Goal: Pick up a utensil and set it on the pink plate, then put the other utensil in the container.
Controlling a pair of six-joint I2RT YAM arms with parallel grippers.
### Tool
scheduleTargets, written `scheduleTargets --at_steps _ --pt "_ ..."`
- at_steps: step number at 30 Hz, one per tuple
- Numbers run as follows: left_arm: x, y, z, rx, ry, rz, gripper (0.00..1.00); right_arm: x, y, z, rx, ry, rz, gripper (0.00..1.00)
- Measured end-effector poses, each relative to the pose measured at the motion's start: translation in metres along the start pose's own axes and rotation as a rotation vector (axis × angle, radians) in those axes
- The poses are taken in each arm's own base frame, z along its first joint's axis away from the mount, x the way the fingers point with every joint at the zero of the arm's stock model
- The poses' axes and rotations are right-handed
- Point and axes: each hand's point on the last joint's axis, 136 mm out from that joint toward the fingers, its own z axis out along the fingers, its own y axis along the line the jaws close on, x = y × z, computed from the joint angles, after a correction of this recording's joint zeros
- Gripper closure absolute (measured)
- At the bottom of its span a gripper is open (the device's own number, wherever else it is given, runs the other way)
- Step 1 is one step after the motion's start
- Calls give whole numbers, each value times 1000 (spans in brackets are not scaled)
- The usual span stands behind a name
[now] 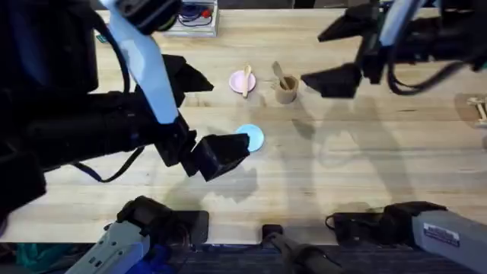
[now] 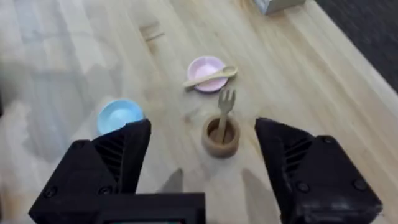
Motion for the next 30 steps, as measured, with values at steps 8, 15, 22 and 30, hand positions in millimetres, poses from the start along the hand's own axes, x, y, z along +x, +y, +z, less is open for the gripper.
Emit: scheduleTargets --at_steps 8,15,22,30 --pt "0 0 0 0 0 0 7 14 36 -36 46 122 61 5" --pt "0 0 0 0 0 0 7 27 42 -60 160 200 197 5" --pt "0 0 0 0 0 0 7 58 49 -80 258 345 308 5" --pt "0 0 0 0 0 0 7 71 55 -88 278 408 342 5"
